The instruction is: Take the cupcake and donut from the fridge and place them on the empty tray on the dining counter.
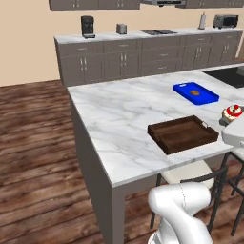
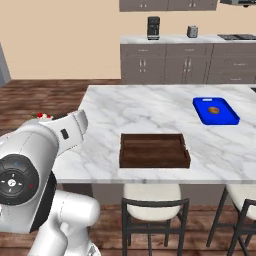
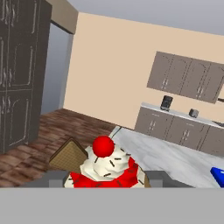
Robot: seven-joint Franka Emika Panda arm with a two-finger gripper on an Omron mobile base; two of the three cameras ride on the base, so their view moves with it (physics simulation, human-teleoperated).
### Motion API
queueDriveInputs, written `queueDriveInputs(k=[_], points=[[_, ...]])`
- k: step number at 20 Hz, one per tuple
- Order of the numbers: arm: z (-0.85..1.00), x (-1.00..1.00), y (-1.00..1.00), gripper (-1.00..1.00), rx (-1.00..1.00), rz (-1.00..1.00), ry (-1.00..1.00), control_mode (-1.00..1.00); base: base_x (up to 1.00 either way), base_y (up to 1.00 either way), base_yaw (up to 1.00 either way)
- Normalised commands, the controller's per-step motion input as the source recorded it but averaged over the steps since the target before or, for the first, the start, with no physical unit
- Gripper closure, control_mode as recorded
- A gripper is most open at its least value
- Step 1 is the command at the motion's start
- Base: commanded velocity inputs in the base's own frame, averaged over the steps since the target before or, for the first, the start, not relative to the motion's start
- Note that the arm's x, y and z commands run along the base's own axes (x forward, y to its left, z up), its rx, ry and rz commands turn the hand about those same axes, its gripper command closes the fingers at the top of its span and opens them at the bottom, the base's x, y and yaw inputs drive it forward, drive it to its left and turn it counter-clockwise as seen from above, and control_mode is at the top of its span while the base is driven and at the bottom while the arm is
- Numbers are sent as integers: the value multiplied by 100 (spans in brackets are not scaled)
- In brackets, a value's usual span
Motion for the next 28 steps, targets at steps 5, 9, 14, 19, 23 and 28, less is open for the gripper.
queueDriveInputs(k=[5, 9, 14, 19, 23, 28], points=[[0, 0, 0, 100, 0, 0, 0, 100, 100, 0, -5], [0, 0, 0, 100, 0, 0, 0, 100, 100, -3, 4], [0, 0, 0, 100, 0, 0, 0, 100, 100, -5, 24], [0, 0, 0, 100, 0, 0, 0, 100, 100, -15, 42], [0, 0, 0, 100, 0, 0, 0, 100, 100, -13, 47], [0, 0, 0, 100, 0, 0, 0, 100, 100, -2, 40]])
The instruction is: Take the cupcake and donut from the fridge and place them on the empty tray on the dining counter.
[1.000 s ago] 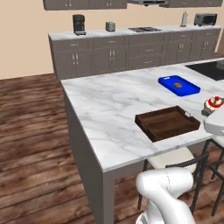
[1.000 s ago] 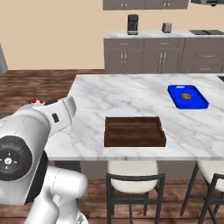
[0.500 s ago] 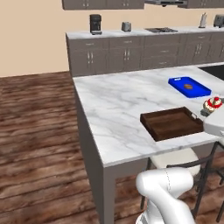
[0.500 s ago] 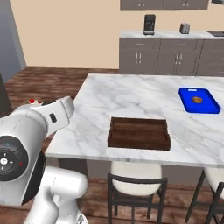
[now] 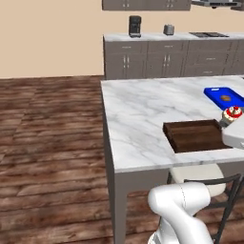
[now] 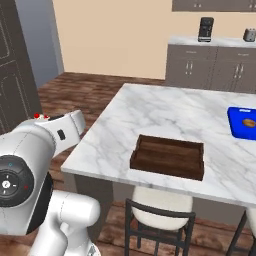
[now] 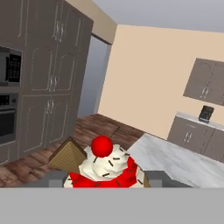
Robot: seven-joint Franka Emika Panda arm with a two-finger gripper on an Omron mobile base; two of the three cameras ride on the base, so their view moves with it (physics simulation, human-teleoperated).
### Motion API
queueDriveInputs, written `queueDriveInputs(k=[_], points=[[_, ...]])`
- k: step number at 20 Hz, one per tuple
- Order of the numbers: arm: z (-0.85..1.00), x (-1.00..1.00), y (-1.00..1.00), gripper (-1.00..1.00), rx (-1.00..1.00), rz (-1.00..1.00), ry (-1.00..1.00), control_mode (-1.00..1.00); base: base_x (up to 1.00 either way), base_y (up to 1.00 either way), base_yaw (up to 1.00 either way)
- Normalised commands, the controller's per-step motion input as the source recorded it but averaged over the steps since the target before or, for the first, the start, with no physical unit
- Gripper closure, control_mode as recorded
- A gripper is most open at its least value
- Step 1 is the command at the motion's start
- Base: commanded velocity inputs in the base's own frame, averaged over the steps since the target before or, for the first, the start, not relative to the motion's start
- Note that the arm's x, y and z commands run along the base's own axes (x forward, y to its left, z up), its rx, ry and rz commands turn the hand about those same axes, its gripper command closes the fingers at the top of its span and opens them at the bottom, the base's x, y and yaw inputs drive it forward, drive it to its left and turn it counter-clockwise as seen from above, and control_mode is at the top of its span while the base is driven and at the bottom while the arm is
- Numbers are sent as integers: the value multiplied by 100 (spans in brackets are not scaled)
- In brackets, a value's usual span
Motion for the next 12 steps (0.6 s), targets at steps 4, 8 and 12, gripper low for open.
queueDriveInputs(k=[4, 8, 12], points=[[0, 0, 0, 100, 0, 0, 0, 100, 96, 19, 32], [0, 0, 0, 100, 0, 0, 0, 100, 72, 83, 20], [0, 0, 0, 100, 0, 0, 0, 100, 65, 99, 12]])
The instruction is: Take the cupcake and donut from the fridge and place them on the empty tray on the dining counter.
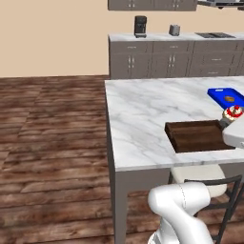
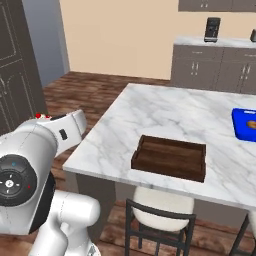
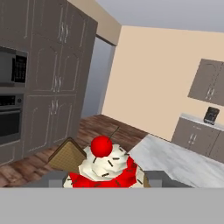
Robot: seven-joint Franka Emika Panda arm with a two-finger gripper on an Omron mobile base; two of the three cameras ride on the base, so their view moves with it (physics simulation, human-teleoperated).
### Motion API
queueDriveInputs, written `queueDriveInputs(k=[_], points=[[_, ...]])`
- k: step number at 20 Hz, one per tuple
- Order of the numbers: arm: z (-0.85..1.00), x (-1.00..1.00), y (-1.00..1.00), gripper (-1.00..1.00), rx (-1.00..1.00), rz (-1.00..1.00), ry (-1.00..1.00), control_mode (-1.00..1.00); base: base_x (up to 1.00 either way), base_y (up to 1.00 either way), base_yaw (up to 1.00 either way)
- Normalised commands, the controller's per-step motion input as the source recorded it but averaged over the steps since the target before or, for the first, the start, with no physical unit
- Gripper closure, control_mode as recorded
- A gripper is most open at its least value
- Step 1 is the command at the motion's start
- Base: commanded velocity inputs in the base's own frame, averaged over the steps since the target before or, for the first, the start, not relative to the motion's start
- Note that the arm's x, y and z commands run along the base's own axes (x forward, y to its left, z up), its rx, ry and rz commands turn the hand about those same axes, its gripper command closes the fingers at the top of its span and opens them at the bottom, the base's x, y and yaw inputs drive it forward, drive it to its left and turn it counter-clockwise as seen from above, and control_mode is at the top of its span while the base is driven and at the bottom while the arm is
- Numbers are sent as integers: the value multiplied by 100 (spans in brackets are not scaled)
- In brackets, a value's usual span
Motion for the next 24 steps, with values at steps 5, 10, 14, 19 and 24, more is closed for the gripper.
queueDriveInputs(k=[5, 10, 14, 19, 24], points=[[0, 0, 0, 100, 0, 0, 0, 100, 52, 100, 4], [0, 0, 0, 100, 0, 0, 0, 100, 5, 100, 0], [0, 0, 0, 100, 0, 0, 0, 100, 21, 97, 2], [0, 0, 0, 100, 0, 0, 0, 100, 76, -40, 3], [0, 0, 0, 100, 0, 0, 0, 100, 60, -100, 1]])
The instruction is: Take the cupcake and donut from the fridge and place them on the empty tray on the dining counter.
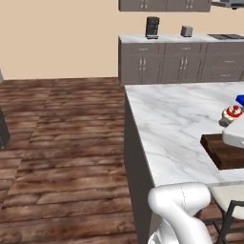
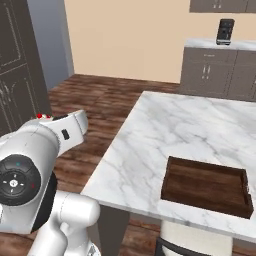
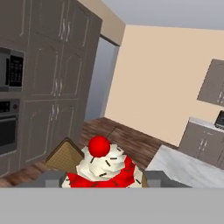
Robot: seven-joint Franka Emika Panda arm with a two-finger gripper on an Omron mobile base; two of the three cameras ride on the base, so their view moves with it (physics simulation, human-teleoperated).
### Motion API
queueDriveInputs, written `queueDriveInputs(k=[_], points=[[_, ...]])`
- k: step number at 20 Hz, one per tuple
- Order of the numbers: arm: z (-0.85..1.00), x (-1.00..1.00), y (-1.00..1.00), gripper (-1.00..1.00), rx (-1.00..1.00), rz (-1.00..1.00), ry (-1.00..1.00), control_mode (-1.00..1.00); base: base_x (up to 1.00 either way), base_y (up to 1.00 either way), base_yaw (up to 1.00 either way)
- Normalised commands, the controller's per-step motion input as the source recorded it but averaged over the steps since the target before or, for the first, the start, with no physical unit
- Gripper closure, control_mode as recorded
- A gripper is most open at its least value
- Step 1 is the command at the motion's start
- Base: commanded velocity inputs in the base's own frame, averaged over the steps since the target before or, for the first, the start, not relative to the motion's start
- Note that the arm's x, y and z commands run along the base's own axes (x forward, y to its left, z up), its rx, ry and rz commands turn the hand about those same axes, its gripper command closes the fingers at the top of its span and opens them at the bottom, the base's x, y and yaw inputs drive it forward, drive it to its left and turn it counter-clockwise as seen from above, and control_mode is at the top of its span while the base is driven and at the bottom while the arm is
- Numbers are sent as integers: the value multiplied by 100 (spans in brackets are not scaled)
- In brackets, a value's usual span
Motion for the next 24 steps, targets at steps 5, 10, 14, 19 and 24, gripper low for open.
queueDriveInputs(k=[5, 10, 14, 19, 24], points=[[0, 0, 0, 100, 0, 0, 0, 100, 25, -98, 2], [0, 0, 0, 100, 0, 0, 0, 100, 89, -68, 0], [0, 0, 0, 100, 0, 0, 0, 100, 66, -42, 0], [0, 0, 0, 100, 0, 0, 0, 100, 40, -27, 14], [0, 0, 0, 100, 0, 0, 0, 100, 40, -15, 33]])
